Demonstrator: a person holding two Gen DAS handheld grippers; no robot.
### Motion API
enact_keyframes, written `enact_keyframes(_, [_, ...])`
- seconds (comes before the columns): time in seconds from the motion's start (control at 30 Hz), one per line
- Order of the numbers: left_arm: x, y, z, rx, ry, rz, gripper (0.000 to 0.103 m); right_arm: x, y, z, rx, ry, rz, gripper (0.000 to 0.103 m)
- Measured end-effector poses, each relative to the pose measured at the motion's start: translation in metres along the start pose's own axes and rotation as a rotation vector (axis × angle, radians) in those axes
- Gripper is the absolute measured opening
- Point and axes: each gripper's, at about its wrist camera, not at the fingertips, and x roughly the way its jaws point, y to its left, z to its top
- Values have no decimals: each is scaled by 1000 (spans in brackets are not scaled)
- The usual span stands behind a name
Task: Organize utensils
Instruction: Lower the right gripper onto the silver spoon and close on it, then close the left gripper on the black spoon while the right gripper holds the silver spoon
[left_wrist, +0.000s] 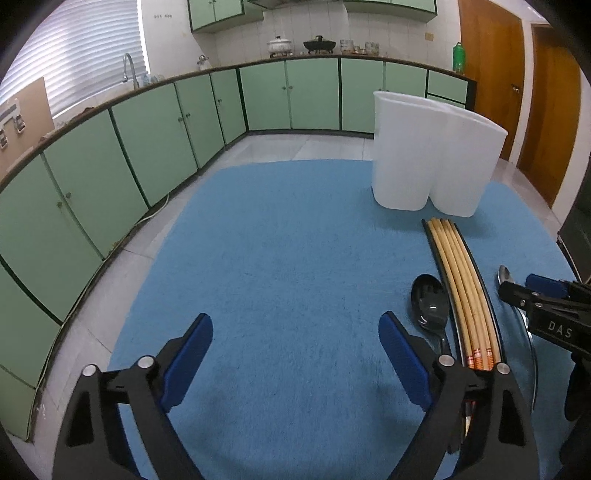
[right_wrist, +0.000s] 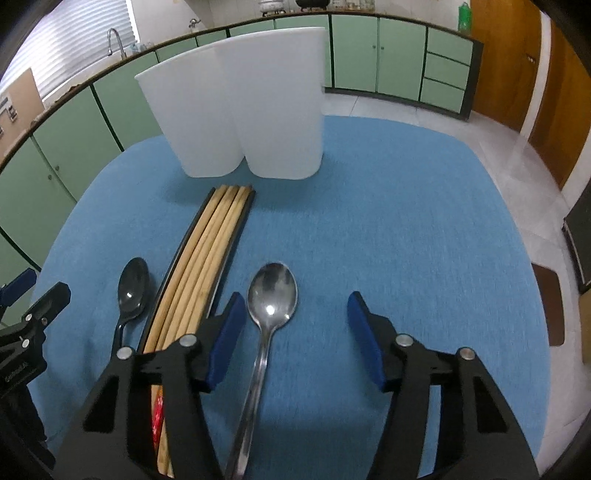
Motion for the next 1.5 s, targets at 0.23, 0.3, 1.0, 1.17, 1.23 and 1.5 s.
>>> enact_keyframes(0.23, [7,-12,4,0,23,-78,89,-2,7,-1,-44,-23,19,28])
enact_keyframes(0.3, [10,-22,8,12,28,-93,89,-4,3,-2,-47,-27,25,28])
enact_keyframes(1.0, [61,-64,29,25,103,-107,89,-10,-23,-8,1,-46,14,28])
enact_keyframes(1.17, [60,-63,30,7,118,-119,91,-10,-24,-8,-6,-46,9,29])
enact_keyframes(1.23, [58,-61,29,-3,128,-120,93,-10,-23,-8,-6,-45,10,29])
enact_keyframes(1.5, [39,-49,19,-63,153,-133,94,-10,-21,-7,-12,-42,3,29])
